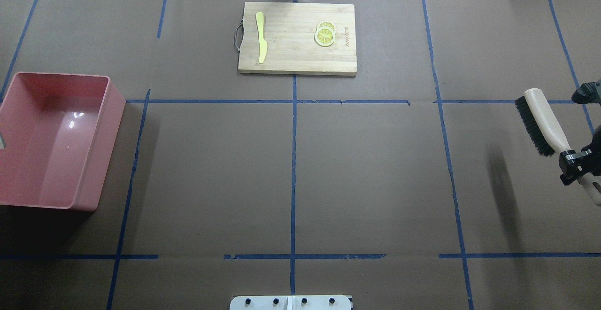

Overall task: Sweep and dump trash into bin
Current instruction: 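Tip the dustpan over the pink bin with the left gripper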

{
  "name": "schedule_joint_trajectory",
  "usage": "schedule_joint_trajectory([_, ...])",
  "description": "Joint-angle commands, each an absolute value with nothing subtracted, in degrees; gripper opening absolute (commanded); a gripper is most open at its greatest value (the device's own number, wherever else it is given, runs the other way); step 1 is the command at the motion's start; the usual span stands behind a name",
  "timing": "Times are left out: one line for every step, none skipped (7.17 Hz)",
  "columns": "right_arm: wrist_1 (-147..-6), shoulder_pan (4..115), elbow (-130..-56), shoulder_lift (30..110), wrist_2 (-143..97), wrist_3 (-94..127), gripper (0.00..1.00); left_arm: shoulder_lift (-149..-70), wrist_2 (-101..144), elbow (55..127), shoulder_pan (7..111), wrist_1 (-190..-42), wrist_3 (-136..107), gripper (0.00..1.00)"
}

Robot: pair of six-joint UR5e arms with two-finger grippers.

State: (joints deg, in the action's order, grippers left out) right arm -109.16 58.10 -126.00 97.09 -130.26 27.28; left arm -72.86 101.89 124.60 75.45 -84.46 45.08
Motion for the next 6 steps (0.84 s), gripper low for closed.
schedule_joint_trajectory([-109.16, 58.01, -125.6, 96.68, -130.25, 27.33, 0.01, -73.3, 96.42, 128.99, 71.04, -77.48, 47.2, 0.0])
schedule_joint_trajectory([-109.16, 58.01, -125.51, 96.59, -130.25, 27.33, 0.01, -74.61, 94.5, 131.46, 69.28, -72.56, 47.28, 0.0])
schedule_joint_trajectory([-109.16, 58.01, -125.25, 96.68, -130.25, 27.25, 0.01, -75.92, 91.44, 132.96, 67.87, -68.07, 47.29, 0.0])
schedule_joint_trajectory([-108.9, 58.01, -124.46, 96.68, -130.17, 27.16, 0.01, -77.76, 89.58, 133.33, 67.5, -65.07, 47.29, 0.0])
schedule_joint_trajectory([-106.46, 58.01, -123.5, 97.29, -130.08, 27.68, 0.01, -78.65, 88.52, 133.24, 67.24, -63.65, 47.37, 0.0])
schedule_joint_trajectory([-103.65, 58.09, -122.44, 98.16, -130.08, 27.86, 0.01, -79.71, 88.51, 133.24, 67.15, -62.5, 47.55, 0.0])
